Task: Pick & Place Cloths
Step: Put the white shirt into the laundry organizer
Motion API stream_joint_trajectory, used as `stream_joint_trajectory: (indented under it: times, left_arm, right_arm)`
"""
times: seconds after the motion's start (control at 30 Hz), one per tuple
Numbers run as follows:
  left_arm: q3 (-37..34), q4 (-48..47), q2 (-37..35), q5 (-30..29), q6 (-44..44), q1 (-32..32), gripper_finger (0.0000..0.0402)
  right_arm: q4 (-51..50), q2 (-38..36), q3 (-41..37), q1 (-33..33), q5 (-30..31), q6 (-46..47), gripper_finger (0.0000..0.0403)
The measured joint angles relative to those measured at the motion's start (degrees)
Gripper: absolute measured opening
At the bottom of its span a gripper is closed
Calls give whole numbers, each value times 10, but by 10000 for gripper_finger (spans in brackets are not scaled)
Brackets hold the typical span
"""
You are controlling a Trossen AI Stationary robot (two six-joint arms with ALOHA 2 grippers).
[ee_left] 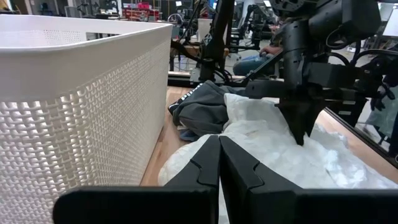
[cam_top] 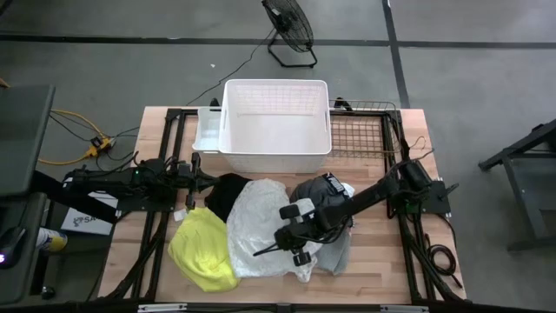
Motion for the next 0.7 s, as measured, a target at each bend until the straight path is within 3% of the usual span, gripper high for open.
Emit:
stream_joint_trajectory:
  times: [0.17,0.37,0.47,0.7]
  left_arm:
    - [0,0,0,0,0,0,1]
    - [0,0,0,0,0,0,1]
    - [0,0,0,0,0,0,1]
    - [0,0,0,0,0,0,1]
  right_arm:
    - [0,0,0,1,6,8,66]
    - [1,-4,0,1,-2,53,167]
    - [5,1,0,1,-35,45,210]
    - [11,9,0,3,-48,7,230]
